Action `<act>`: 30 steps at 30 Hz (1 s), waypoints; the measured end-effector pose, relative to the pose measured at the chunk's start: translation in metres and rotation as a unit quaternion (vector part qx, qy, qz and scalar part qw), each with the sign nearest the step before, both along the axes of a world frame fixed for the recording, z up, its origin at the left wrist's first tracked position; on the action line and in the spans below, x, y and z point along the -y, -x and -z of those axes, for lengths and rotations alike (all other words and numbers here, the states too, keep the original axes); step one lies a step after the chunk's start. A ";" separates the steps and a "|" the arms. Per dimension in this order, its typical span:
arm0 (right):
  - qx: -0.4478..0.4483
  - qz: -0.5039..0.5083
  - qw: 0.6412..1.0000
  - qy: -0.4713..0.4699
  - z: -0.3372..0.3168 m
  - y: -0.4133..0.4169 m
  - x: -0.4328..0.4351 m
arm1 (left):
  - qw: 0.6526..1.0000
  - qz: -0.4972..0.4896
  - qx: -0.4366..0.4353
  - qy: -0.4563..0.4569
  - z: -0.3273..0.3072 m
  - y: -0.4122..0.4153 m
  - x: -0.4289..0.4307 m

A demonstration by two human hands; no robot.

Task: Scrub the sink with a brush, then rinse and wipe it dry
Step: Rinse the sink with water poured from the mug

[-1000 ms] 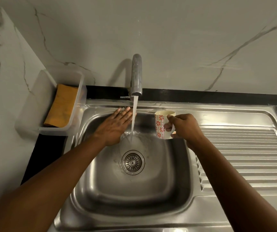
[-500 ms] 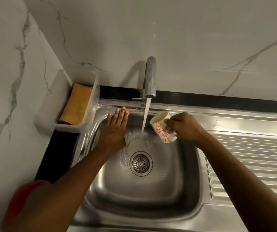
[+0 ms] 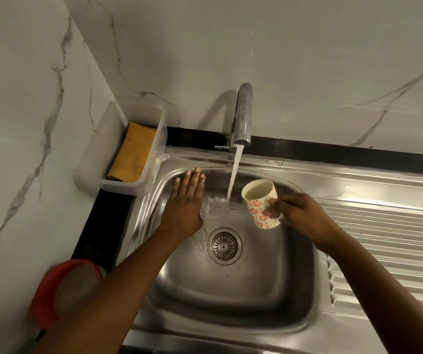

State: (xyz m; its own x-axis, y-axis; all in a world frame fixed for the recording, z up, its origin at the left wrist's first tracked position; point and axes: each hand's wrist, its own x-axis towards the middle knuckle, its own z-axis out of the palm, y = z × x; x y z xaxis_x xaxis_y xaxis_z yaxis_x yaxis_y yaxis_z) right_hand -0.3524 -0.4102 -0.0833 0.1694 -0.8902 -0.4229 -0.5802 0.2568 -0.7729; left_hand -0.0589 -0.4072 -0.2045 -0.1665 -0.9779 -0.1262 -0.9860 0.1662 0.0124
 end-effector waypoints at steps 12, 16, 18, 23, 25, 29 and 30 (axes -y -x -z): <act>-0.027 -0.059 0.994 -0.093 0.009 -0.081 -0.040 | 0.997 -0.051 0.049 0.029 -0.009 -0.046 0.001; -0.045 -0.056 0.997 0.015 -0.009 -0.143 -0.013 | 0.997 -0.045 0.023 0.058 -0.002 -0.050 0.012; -0.073 -0.058 0.993 0.069 -0.012 -0.171 0.007 | 0.998 -0.034 0.021 0.055 0.000 -0.050 0.014; -0.086 -0.050 0.993 0.068 -0.010 -0.193 0.030 | 0.998 0.030 0.009 0.047 -0.001 -0.051 0.014; -0.071 -0.063 0.993 0.069 -0.009 -0.184 0.024 | 0.999 0.009 0.014 0.033 0.001 -0.052 0.015; -0.039 -0.044 0.998 0.038 -0.001 -0.163 0.006 | 0.998 -0.034 0.037 0.047 0.001 -0.048 0.013; -0.034 -0.032 0.998 0.031 0.002 -0.160 0.004 | 0.997 -0.034 0.041 0.056 -0.001 -0.048 0.011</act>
